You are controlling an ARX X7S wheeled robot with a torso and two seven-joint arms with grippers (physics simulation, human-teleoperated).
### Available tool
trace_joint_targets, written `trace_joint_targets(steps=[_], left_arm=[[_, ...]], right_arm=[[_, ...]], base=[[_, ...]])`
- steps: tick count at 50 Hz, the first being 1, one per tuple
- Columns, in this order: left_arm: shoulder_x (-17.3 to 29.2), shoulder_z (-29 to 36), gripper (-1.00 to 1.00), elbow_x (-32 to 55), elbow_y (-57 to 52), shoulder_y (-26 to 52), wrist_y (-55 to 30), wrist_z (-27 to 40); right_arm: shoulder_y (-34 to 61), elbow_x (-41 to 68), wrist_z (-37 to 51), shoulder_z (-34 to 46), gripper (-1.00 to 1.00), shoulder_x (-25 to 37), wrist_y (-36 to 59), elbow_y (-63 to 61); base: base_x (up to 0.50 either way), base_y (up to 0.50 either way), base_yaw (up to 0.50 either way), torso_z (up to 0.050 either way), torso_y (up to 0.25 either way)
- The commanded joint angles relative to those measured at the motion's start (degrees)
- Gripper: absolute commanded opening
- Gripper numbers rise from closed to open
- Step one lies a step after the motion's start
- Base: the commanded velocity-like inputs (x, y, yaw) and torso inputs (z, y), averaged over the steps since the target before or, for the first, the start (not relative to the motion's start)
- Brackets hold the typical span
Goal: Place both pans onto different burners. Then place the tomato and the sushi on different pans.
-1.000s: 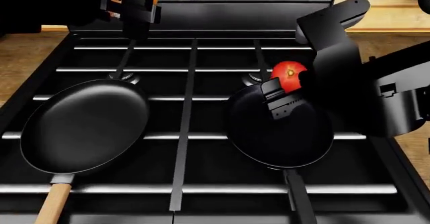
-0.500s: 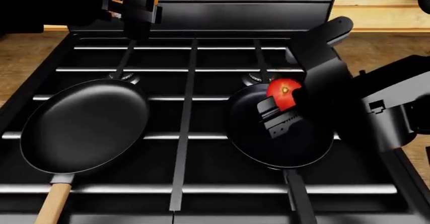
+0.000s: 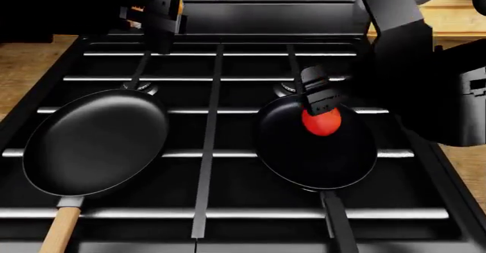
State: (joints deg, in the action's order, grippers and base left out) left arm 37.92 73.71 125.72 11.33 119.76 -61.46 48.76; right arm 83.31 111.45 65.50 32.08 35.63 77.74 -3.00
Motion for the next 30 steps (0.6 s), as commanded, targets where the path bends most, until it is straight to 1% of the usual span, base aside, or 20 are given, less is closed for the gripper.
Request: trace_joint_targets(steps=[1,6,12,13,15,18,21,23,24,25,27,29,30], left_arm=[[0.3,2.9,-1.00,7.1,-0.7,-2.4,-1.6,3.4],[0.9,4.4,-1.00,7.8,-0.9,-3.3,-1.4,5.9],[2.4,5.4,-1.00,8.8,-0.9,-2.4,-1.4,9.0],[3.0,5.9,-1.00,11.1,-0.8,-2.6,-0.2,10.9],[3.4,6.6,-1.00,13.0,-0.1,-2.2,0.1,12.6],[4.8,6.8,-1.00,15.5,-0.6,-1.8,0.7,14.3],[6.7,7.8,-1.00,18.2,-2.5,-1.5,1.3,17.4],[7.0,8.2,-1.00,19.6,-2.8,-1.4,1.2,18.2],[9.2,9.7,-1.00,22.8,-5.2,-1.4,1.4,21.0],[10.3,10.2,-1.00,23.7,-7.0,-1.6,2.0,22.2],[11.2,10.2,-1.00,24.4,-8.7,-1.9,3.0,22.9],[13.8,10.8,-1.00,26.7,-13.4,-1.8,4.3,25.3],[14.4,10.7,-1.00,26.6,-14.0,-1.8,4.9,25.8]], right_arm=[[6.6,1.2,0.8,-6.1,1.00,1.3,-6.1,0.9],[8.0,3.0,2.5,-7.1,1.00,2.0,-7.4,-0.3],[7.6,2.0,2.3,-7.7,1.00,2.1,-8.5,-0.7],[7.9,2.2,2.4,-7.7,1.00,2.1,-8.6,-0.7],[8.2,2.3,2.6,-7.7,1.00,2.1,-8.6,-0.8],[7.8,1.6,2.1,-7.6,1.00,2.3,-8.6,-0.8],[7.6,1.0,2.0,-7.4,1.00,2.3,-8.7,-0.9],[7.7,1.0,1.8,-7.4,1.00,2.3,-8.7,-0.9],[7.7,1.0,1.7,-7.3,1.00,2.1,-8.7,-1.1],[7.7,0.7,1.5,-7.3,1.00,2.1,-8.7,-1.0],[7.8,0.5,1.5,-7.1,1.00,2.1,-8.7,-0.9],[7.7,0.8,1.6,-7.0,1.00,2.3,-8.6,-1.2],[7.6,0.5,1.6,-6.9,1.00,2.4,-8.6,-1.2]], base=[[0.00,0.00,0.00,0.000,0.000],[0.00,0.00,0.00,0.000,0.000],[0.00,0.00,0.00,0.000,0.000],[0.00,0.00,0.00,0.000,0.000],[0.00,0.00,0.00,0.000,0.000],[0.00,0.00,0.00,0.000,0.000],[0.00,0.00,0.00,0.000,0.000],[0.00,0.00,0.00,0.000,0.000],[0.00,0.00,0.00,0.000,0.000],[0.00,0.00,0.00,0.000,0.000],[0.00,0.00,0.00,0.000,0.000],[0.00,0.00,0.00,0.000,0.000],[0.00,0.00,0.00,0.000,0.000]])
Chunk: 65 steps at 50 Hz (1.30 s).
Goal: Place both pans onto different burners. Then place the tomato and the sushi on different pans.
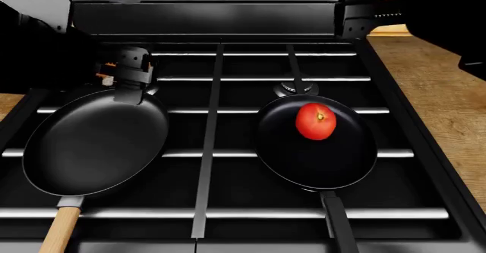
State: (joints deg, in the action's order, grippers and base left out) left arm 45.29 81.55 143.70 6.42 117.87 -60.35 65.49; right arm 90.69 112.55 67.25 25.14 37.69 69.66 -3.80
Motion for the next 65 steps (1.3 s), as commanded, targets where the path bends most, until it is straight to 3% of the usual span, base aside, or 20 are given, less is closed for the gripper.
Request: trace_joint_targets(steps=[1,8,32,47,56,57,65], left_arm=[[7.6,3.0,-1.00,8.8,-9.7,0.1,3.7,9.4],[11.1,3.2,-1.00,8.1,-12.4,-1.3,6.1,10.1],[13.0,4.8,-1.00,6.8,-10.5,-4.0,5.6,9.0],[9.9,3.6,-1.00,0.3,-7.2,-5.9,6.2,4.1],[10.0,4.3,-1.00,1.5,-6.9,-6.2,6.0,4.9],[9.9,4.5,1.00,1.6,-6.5,-6.1,5.9,5.2],[9.9,4.1,1.00,2.1,-6.5,-4.9,5.8,5.8]], right_arm=[[0.1,-0.7,-0.4,0.0,1.00,0.3,-0.6,-0.3],[-0.9,-1.4,-1.1,0.2,1.00,0.5,-0.8,-0.9],[-2.0,-2.4,-2.4,1.4,1.00,0.3,-0.9,-1.7],[-2.3,-4.1,-3.8,1.8,1.00,0.2,-1.3,-2.0],[-2.4,-4.1,-4.0,2.0,1.00,0.4,-1.5,-2.2],[-2.3,-3.9,-3.9,2.0,1.00,0.4,-1.5,-2.2],[-2.3,-4.1,-4.1,2.2,1.00,0.4,-1.7,-2.3]], base=[[0.00,0.00,0.00,0.000,0.000],[0.00,0.00,0.00,0.000,0.000],[0.00,0.00,0.00,0.000,0.000],[0.00,0.00,0.00,0.000,0.000],[0.00,0.00,0.00,0.000,0.000],[0.00,0.00,0.00,0.000,0.000],[0.00,0.00,0.00,0.000,0.000]])
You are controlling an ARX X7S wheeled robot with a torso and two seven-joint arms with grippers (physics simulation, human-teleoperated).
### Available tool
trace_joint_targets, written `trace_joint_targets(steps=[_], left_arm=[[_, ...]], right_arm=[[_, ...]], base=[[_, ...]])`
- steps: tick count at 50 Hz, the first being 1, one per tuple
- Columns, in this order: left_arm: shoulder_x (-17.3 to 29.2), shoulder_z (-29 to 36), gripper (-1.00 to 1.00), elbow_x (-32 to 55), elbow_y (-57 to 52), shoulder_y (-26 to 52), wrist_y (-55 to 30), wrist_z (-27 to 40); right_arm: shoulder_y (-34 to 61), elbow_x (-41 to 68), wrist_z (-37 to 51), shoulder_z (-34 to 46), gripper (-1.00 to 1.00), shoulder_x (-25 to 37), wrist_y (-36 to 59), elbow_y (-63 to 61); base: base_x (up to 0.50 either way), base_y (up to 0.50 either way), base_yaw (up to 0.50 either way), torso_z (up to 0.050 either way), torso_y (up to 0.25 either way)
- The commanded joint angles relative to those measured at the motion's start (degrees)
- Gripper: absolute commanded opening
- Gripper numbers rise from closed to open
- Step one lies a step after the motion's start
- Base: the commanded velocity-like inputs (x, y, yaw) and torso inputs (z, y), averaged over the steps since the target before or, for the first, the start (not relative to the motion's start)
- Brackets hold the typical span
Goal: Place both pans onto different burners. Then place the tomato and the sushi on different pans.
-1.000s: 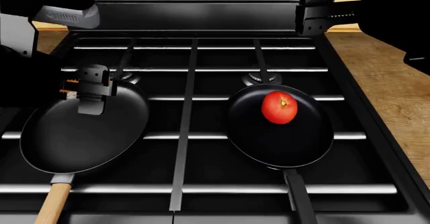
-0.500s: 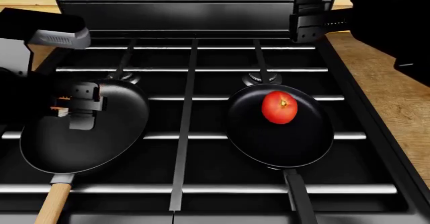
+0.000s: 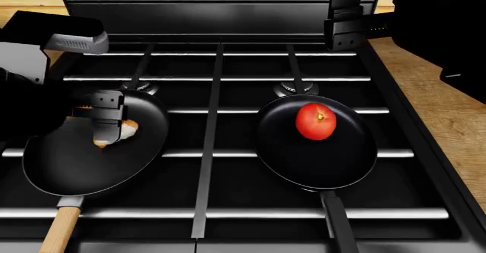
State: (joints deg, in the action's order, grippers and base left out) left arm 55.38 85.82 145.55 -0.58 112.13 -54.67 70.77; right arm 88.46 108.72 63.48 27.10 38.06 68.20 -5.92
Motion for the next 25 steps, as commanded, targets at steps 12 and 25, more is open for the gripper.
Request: trace_joint_targets(steps=[12,25], left_arm=[[-3.2,-8.3,1.00,-11.2,3.6,9.9,2.7,-5.4],[-3.5,-9.1,1.00,-12.8,3.4,10.4,2.3,-5.9]], right_arm=[[0.3,-1.4,-0.5,0.7,1.00,-0.5,-0.8,-0.2],[1.5,-0.6,0.5,1.5,1.00,-0.2,-0.4,-0.1]], base=[[0.00,0.00,0.00,0.000,0.000],[0.00,0.00,0.00,0.000,0.000]])
